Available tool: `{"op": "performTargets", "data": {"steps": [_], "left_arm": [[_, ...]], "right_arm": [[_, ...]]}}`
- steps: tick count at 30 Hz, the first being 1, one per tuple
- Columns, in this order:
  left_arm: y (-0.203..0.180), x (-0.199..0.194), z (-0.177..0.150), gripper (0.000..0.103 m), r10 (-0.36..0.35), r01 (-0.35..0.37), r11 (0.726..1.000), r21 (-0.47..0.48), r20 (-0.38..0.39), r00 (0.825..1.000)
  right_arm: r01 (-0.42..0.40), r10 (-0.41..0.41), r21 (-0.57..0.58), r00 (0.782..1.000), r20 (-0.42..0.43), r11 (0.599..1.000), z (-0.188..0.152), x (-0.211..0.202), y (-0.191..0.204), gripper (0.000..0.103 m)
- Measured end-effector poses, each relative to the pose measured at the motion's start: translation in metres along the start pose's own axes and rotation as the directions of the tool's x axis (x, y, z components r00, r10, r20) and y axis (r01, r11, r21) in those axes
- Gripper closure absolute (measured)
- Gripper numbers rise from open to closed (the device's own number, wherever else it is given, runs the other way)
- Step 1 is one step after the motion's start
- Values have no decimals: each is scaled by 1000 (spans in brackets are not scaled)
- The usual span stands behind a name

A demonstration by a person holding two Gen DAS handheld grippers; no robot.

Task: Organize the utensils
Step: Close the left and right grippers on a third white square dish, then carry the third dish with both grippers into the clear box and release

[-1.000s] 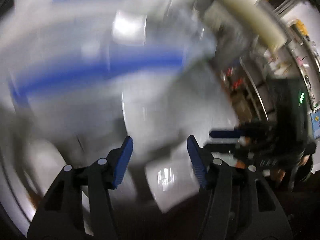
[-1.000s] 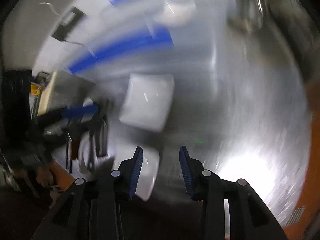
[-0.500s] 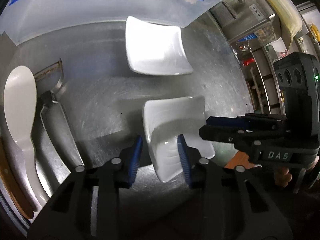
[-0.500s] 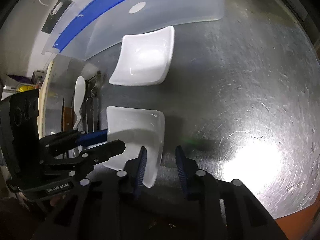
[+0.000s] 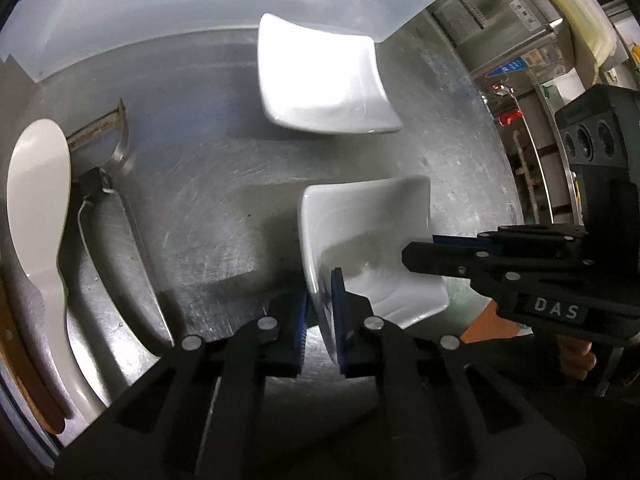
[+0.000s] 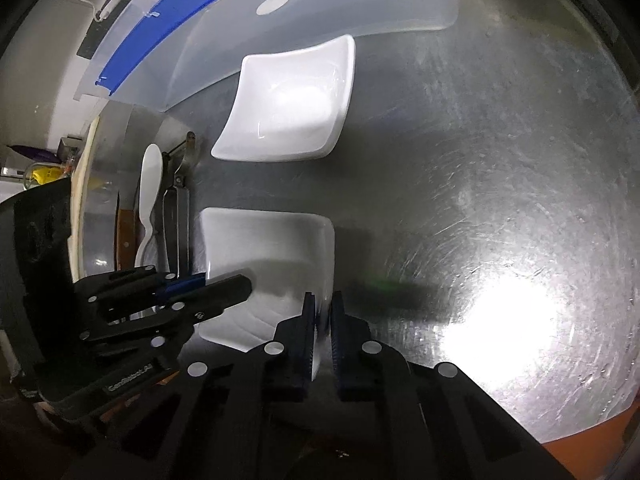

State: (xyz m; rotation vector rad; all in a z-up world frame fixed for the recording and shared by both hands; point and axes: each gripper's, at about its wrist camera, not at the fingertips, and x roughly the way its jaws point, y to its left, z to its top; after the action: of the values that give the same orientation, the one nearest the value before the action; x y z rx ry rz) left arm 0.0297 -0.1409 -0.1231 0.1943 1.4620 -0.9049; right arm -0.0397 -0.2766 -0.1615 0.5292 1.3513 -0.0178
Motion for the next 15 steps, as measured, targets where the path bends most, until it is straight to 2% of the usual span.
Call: {"op": "performTargets", "data": {"steps": [5,9,11,14,15], "left_arm": [[-12,-25,6,94,23,-26,999,43,74,997],[-26,-68,25,94,1,-20,994,110,174,985],[-33,-89,44,94,-13,-22,988,155,223,975],[-37,-119,93,94,-4,-61,976,207,299,954],[-38,-125,120,94,13,-89,970,225,320,947]], "right_arm": [[46,-39,-88,996,78,995,0,-25,18,95],[58,-29,-136,978,209,989,16,-74,32,95],[71,-26,-161,963,268,984,33,-99,37,95],[123,-42,-205,932,360,971,75,-133,50,95],[141,-51,-209,922,384,968,98,-143,53,95]]}}
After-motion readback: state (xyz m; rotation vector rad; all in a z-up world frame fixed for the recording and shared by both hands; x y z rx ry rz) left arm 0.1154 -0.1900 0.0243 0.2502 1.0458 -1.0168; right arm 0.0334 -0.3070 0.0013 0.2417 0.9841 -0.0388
